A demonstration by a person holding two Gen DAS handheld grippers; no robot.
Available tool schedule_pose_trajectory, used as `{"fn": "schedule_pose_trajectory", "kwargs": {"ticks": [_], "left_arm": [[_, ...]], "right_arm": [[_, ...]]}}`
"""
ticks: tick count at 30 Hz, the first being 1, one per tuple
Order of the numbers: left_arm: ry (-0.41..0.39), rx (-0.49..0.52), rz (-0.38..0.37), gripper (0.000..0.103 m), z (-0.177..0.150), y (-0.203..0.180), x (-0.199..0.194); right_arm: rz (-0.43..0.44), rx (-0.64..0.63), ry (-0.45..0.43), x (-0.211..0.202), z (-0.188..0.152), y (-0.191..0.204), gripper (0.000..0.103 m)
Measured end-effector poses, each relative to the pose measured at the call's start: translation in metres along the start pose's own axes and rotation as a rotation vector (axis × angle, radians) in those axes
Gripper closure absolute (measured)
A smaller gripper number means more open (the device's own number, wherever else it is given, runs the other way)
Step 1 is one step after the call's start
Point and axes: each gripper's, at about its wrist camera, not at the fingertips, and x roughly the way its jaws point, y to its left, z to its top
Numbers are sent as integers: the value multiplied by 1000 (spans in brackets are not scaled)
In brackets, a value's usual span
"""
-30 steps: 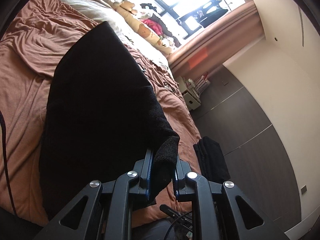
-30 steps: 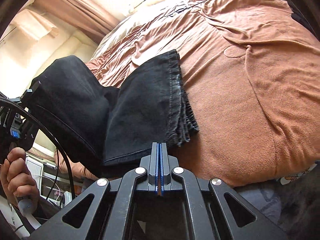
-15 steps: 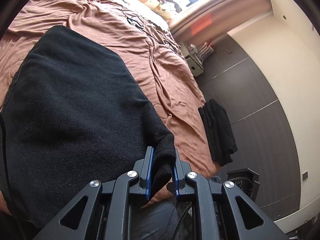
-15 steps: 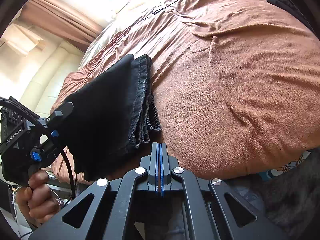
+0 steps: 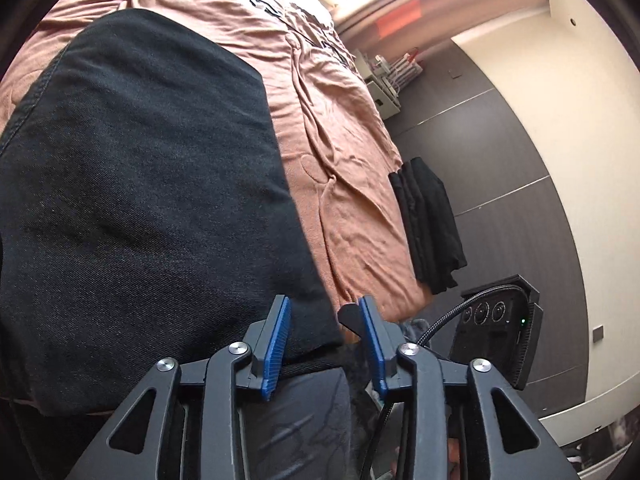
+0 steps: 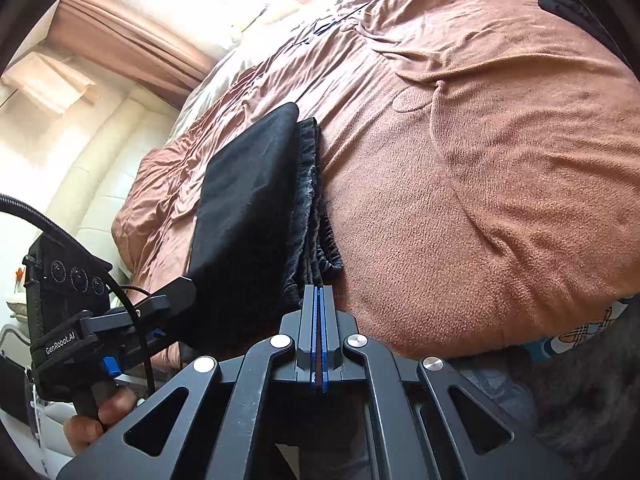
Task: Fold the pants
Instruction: 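Open both grippers to lay the folded pants on the duvet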
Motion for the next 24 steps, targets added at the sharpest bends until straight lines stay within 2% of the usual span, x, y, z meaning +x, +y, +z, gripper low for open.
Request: {"fn": "schedule_pose_trajectory", "kwargs": {"ticks": [2,4,5,7,8,9,12,17,20,24], "left_arm": [[-19,14,10,38,1,-2,-7],[-48,16,16,38,1,1,-17],[-56,11,21,38,3,4,-22],[-76,-3,44,38,5,13,-32],[-85,-9,58,38,6,19,-38],[-96,-15,74,38,8,24,-43],[-130,-32,126,38,13,42,-58],[-164,-65,202,38,18,73,-85],[-179,-89,228,38,19,91,-99],[-191,-120,247,38,20,111,-111]], "right_arm": [[34,4,1,0,1,2,103],[48,-3,1,2,2,4,103],[52,-7,3,3,2,6,100],[54,-8,9,10,2,8,82],[53,-9,10,13,2,8,67],[54,-12,8,16,2,9,60],[58,-22,23,28,3,14,60],[6,-32,66,46,2,20,61],[-33,-64,87,54,0,25,88],[-42,-96,58,50,-3,33,95]]}}
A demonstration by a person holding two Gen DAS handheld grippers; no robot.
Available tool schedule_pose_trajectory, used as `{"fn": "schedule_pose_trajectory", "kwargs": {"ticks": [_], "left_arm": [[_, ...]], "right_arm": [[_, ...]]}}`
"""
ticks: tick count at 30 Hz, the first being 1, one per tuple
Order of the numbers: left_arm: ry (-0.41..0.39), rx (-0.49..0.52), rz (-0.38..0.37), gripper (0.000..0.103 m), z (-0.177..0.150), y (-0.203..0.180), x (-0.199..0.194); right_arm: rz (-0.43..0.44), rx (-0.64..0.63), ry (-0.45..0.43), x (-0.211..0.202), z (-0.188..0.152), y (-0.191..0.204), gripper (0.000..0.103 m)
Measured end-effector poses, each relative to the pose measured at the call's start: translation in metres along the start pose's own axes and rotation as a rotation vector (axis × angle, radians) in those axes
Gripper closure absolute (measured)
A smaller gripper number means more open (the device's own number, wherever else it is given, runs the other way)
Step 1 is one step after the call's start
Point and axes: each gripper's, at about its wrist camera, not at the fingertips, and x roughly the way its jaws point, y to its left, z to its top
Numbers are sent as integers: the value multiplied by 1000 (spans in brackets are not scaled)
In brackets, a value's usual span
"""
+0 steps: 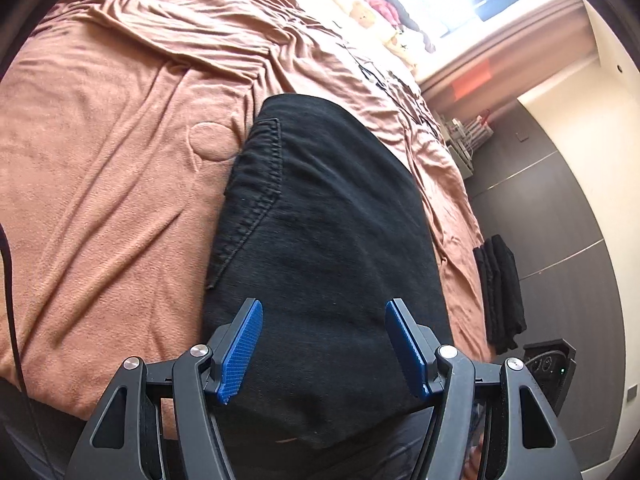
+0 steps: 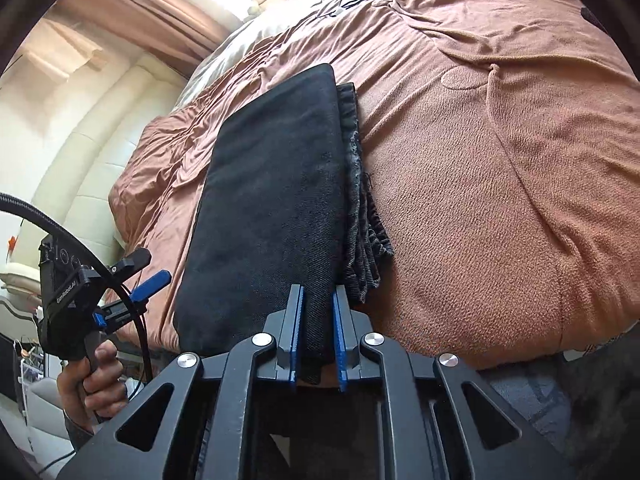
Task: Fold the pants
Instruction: 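Open both grippers to lay the folded pants on the duvet, then pinch the folded black pants edge with both grippers to straighten it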
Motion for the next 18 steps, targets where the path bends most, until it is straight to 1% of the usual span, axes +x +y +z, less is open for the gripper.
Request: {"fn": "schedule_pose_trajectory", "kwargs": {"ticks": [3,6,10,12,14,15,17,18], "left_arm": [[0,-16,20,38,1,11,-2],[1,-26,32,38,1,20,-2],[18,-45,51,38,0,32,5],[35,-59,54,38,-2,38,10],[46,-67,57,38,-4,42,14],[51,-70,58,38,-5,44,16],[60,-77,57,38,-7,46,19],[63,-77,55,38,-8,47,21]], "right_arm": [[-6,-21,-17,-6,-3,4,96],[-21,-18,-22,-11,-12,-3,96],[-31,37,15,-1,-16,-19,96],[-1,75,9,0,-13,-25,95],[-12,67,-3,-3,-9,-23,95],[-24,57,-4,-4,-6,-21,90],[-29,43,-4,-5,-1,-19,86],[-31,39,-6,-5,2,-19,80]]}}
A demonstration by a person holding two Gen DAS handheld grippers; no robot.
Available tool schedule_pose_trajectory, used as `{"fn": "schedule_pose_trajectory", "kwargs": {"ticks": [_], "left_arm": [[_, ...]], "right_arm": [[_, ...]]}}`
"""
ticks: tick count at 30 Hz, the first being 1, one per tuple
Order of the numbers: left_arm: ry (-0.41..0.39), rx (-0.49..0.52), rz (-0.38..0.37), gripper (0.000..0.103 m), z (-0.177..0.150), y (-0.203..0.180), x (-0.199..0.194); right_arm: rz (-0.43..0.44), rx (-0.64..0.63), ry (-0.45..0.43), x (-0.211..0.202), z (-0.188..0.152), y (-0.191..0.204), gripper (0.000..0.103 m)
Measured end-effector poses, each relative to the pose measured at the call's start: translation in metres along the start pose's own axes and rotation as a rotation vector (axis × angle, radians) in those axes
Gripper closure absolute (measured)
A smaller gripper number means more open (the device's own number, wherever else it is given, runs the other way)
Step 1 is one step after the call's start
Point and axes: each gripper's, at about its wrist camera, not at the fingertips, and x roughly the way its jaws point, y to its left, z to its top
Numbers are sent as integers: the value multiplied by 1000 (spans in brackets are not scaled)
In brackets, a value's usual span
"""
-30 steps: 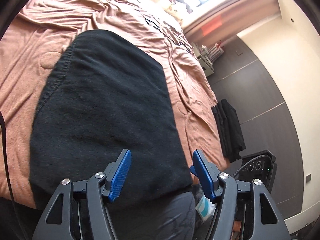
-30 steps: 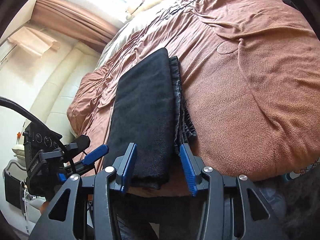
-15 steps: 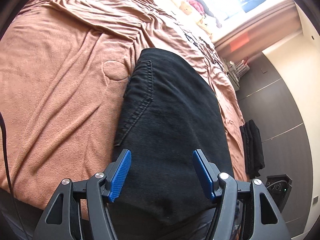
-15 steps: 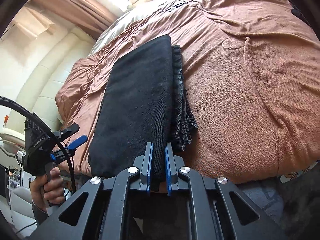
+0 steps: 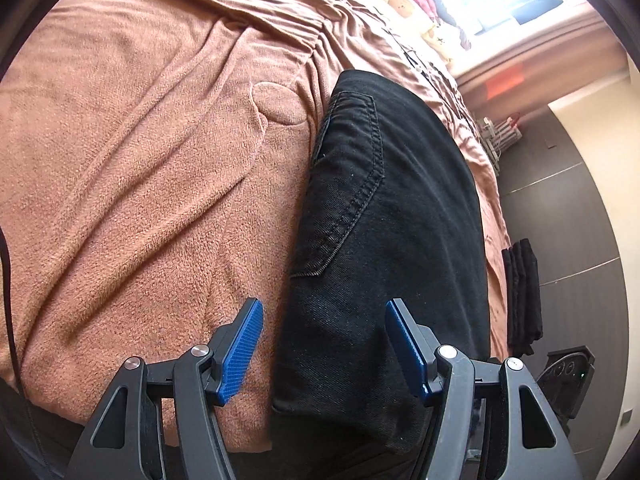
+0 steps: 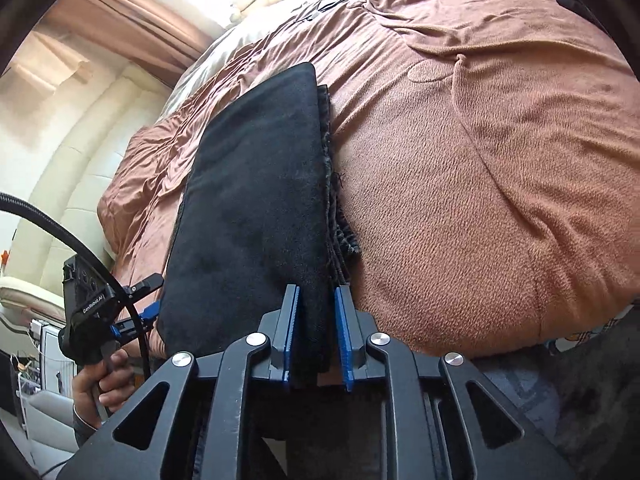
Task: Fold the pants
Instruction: 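Pinch the folded black pants edge with both grippers to straighten it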
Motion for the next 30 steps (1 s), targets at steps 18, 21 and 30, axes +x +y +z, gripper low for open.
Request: {"fn": "schedule_pose_trajectory", "kwargs": {"ticks": [18,21,30], "left_arm": [[61,-28,-81,50,0,0,19],[57,-27,-71,58,1,-2,18],[42,20,-115,79,7,-7,-9]], "right_arm": [[91,-21,57,65,41,-13,57],[80,-20,83,77,43,-11,57],[68,-56,81,72,40,6,66]]}}
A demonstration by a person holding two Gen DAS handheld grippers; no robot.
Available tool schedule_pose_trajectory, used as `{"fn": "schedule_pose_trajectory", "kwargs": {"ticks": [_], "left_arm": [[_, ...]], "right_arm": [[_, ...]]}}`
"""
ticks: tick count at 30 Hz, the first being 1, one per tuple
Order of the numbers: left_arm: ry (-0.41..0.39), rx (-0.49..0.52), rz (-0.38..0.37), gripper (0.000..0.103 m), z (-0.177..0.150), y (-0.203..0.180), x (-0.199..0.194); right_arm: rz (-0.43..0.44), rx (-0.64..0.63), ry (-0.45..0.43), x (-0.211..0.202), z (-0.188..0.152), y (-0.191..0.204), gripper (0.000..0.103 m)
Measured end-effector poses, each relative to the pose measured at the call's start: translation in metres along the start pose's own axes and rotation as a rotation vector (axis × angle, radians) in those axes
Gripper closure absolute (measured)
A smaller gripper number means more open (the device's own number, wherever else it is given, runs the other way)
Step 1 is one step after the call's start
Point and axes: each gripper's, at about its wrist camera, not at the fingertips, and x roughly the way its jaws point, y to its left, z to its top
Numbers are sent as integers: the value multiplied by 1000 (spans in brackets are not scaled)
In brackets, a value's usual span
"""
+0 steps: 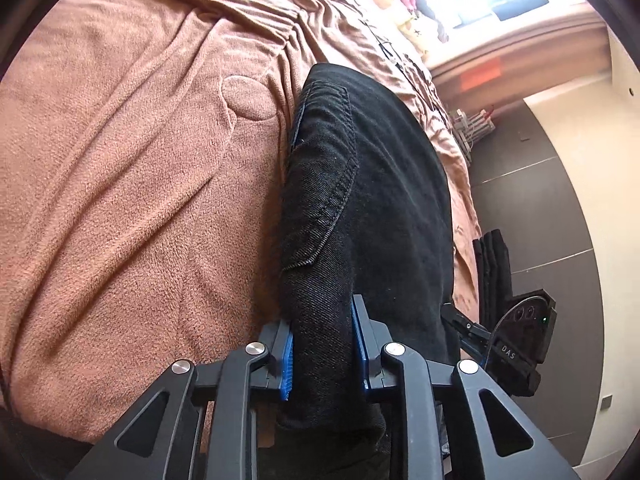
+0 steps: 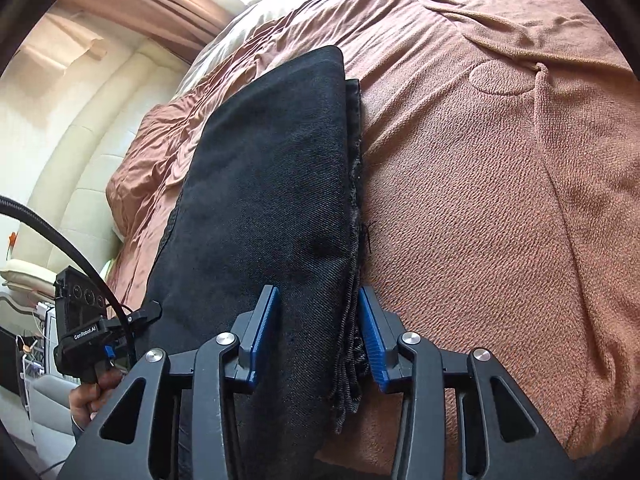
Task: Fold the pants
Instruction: 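Pinch the folded black pants edge with both grippers to straighten it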
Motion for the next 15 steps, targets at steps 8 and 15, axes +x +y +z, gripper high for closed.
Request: {"fn": "schedule_pose_trajectory", "kwargs": {"ticks": [8,15], "left_arm": [[-23,7,38,79,-6,7,-28],[-46,-4,70,80,-15,19,-47]], "right_arm": [[18,-9,37,4,-10,15,70],[39,-32,72,17,-17,33,70]]}}
